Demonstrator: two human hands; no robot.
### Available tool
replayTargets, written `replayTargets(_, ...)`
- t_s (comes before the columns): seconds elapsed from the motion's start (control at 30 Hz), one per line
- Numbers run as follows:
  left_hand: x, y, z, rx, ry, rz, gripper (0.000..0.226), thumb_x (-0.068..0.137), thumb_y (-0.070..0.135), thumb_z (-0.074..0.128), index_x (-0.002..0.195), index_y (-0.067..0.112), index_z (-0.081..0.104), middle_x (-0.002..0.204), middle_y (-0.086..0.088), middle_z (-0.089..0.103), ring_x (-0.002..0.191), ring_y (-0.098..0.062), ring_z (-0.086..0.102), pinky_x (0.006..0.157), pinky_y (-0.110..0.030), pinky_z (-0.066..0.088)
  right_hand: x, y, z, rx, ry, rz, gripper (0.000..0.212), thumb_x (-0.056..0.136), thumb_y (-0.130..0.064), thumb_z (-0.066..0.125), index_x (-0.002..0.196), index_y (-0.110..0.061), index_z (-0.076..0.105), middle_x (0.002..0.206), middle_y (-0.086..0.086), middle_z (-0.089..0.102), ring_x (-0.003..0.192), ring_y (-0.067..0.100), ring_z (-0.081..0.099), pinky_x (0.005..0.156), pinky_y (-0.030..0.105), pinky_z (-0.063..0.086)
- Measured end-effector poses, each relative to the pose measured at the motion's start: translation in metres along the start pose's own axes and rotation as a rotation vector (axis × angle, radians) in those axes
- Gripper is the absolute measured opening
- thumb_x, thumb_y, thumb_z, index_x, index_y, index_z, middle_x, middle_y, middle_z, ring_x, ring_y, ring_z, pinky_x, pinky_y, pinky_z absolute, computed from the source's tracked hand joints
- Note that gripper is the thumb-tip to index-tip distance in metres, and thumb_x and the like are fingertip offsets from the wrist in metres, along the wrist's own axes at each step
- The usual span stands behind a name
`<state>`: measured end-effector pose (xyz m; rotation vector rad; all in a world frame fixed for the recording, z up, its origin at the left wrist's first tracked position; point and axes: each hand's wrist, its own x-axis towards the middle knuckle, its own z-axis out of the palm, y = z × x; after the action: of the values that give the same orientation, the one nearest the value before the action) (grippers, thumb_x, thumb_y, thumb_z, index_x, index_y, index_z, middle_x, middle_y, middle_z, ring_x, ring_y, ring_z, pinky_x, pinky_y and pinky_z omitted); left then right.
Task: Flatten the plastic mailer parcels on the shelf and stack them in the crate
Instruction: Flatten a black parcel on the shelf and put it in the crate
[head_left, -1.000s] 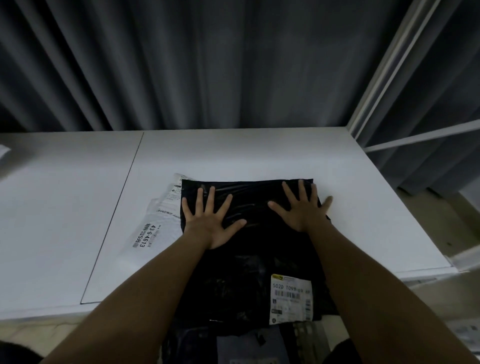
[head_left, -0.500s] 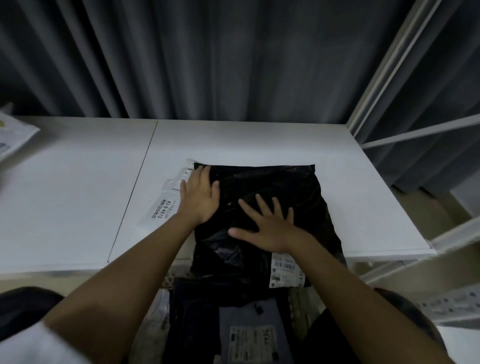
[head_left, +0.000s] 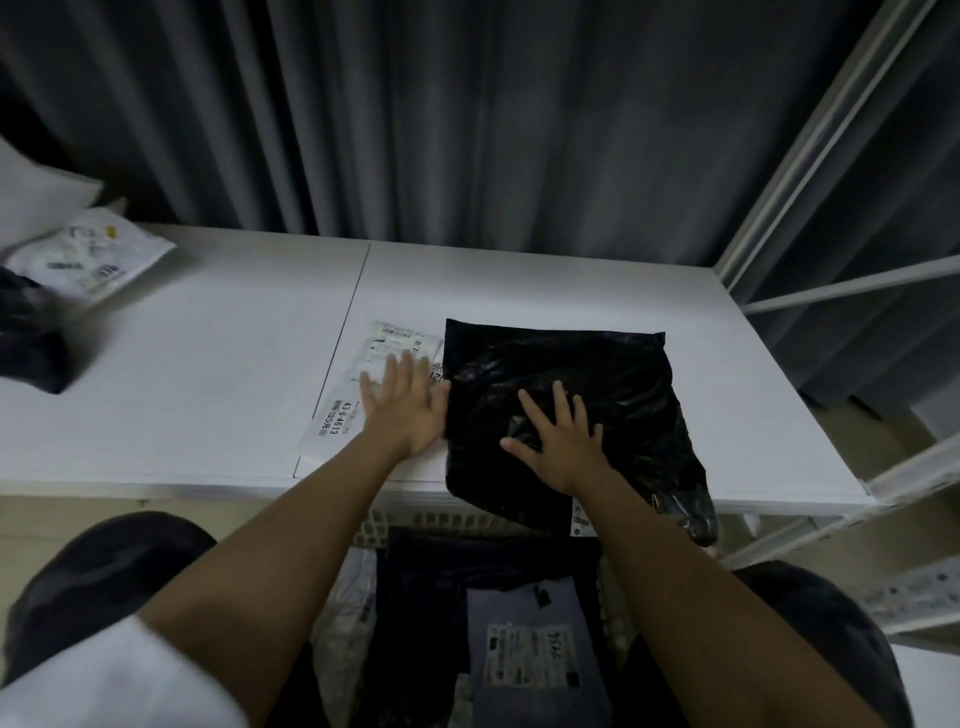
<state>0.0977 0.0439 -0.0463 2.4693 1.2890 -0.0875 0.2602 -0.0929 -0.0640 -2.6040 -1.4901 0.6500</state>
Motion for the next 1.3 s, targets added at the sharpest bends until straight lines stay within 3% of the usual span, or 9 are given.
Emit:
replayTargets(0.13, -0.005, 0.050, -0.003, 0.036, -0.056, 0.238, 0.058, 0.102, 0.044, 0.013, 0.154, 0.017, 0.004, 0.160, -0.004, -0.011, 0.147, -0.021, -0.015, 0.117, -0.045, -0.009, 0.015, -0.013, 0.004, -0.012, 0.060, 0.000, 0.069, 0.096, -0.059, 0.034, 0.150, -0.042, -0.004, 0.158, 0.003, -0.024, 0.146, 0.032, -0.016, 0.116, 0.054, 0.003)
replayTargets(0.27, -0.009, 0.059, 0.024, 0.110, -0.205, 0.192, 0.060, 0.102, 0.044, 0.011, 0.153, 0.015, -0.003, 0.161, -0.006, -0.010, 0.147, -0.025, -0.011, 0.119, -0.043, -0.005, 0.014, -0.012, -0.004, 0.195, 0.122, -0.097, 0.062, 0.102, -0.040, 0.036, 0.152, -0.036, 0.001, 0.160, 0.003, -0.017, 0.147, 0.028, -0.012, 0.119, 0.050, 0.005)
replayTargets(0.47, -0.021, 0.042, 0.064, 0.172, -0.055, 0.207, 0.073, 0.092, 0.065, 0.003, 0.150, 0.026, -0.019, 0.159, -0.010, -0.017, 0.145, -0.029, -0.018, 0.117, -0.049, -0.009, -0.028, 0.034, 0.026, -0.099, 0.062, 0.057, 0.071, 0.085, -0.078, 0.011, 0.145, -0.051, -0.015, 0.158, -0.011, -0.019, 0.145, 0.030, -0.021, 0.113, 0.055, -0.015)
replayTargets(0.63, -0.025, 0.039, 0.066, 0.171, -0.021, 0.230, 0.066, 0.094, 0.065, 0.008, 0.148, 0.038, -0.019, 0.159, -0.010, -0.015, 0.146, -0.029, -0.018, 0.115, -0.054, -0.009, -0.037, 0.041, 0.033, -0.096, 0.141, 0.146, 0.074, 0.083, -0.080, 0.011, 0.146, -0.049, -0.012, 0.158, -0.010, -0.019, 0.144, 0.031, -0.021, 0.112, 0.054, -0.019)
replayTargets(0.77, -0.024, 0.037, 0.069, 0.173, -0.026, 0.226, 0.071, 0.085, 0.070, -0.004, 0.148, 0.040, -0.016, 0.160, -0.009, -0.014, 0.146, -0.028, -0.018, 0.115, -0.054, -0.010, -0.036, 0.042, 0.027, -0.094, 0.125, 0.157, 0.076, 0.085, -0.079, 0.016, 0.150, -0.044, 0.000, 0.161, -0.005, -0.008, 0.146, 0.032, -0.011, 0.116, 0.053, -0.008)
replayTargets(0.9, -0.014, 0.045, 0.051, 0.100, -0.062, 0.199, 0.073, 0.088, 0.074, 0.022, 0.150, 0.037, 0.007, 0.160, -0.007, -0.005, 0.146, -0.026, -0.011, 0.114, -0.056, -0.008, -0.013, 0.036, -0.005, -0.068, 0.348, 0.097, 0.069, 0.092, -0.068, 0.026, 0.148, -0.028, 0.029, 0.156, 0.011, 0.023, 0.140, 0.035, 0.021, 0.112, 0.047, 0.020)
replayTargets(0.97, -0.002, 0.048, 0.039, 0.145, -0.061, 0.239, 0.096, 0.075, 0.084, 0.037, 0.150, 0.035, 0.003, 0.159, -0.006, -0.013, 0.145, -0.027, -0.016, 0.112, -0.060, -0.010, 0.006, 0.034, -0.014, -0.161, 0.365, 0.000, 0.074, 0.089, -0.072, 0.016, 0.152, -0.034, 0.015, 0.161, 0.006, 0.004, 0.146, 0.035, 0.002, 0.116, 0.052, 0.006)
replayTargets(1.07, 0.025, 0.052, 0.020, 0.245, -0.169, 0.308, 0.134, 0.055, 0.088, 0.057, 0.143, 0.037, -0.030, 0.150, -0.003, -0.039, 0.138, -0.033, -0.034, 0.107, -0.065, -0.015, 0.043, 0.025, -0.021, -0.220, 0.253, -0.044, 0.073, 0.086, -0.078, 0.013, 0.149, -0.046, -0.004, 0.159, -0.003, -0.020, 0.143, 0.035, -0.024, 0.112, 0.058, -0.014)
replayTargets(1.3, 0.058, 0.061, 0.018, 0.285, -0.459, 0.217, 0.139, 0.052, 0.086, 0.062, 0.137, 0.039, -0.037, 0.145, -0.003, -0.046, 0.132, -0.034, -0.042, 0.106, -0.067, -0.017, 0.086, 0.036, -0.024, -0.150, 0.006, 0.088, 0.085, 0.074, -0.090, 0.017, 0.145, -0.053, -0.011, 0.157, -0.009, -0.024, 0.141, 0.037, -0.028, 0.106, 0.066, -0.020)
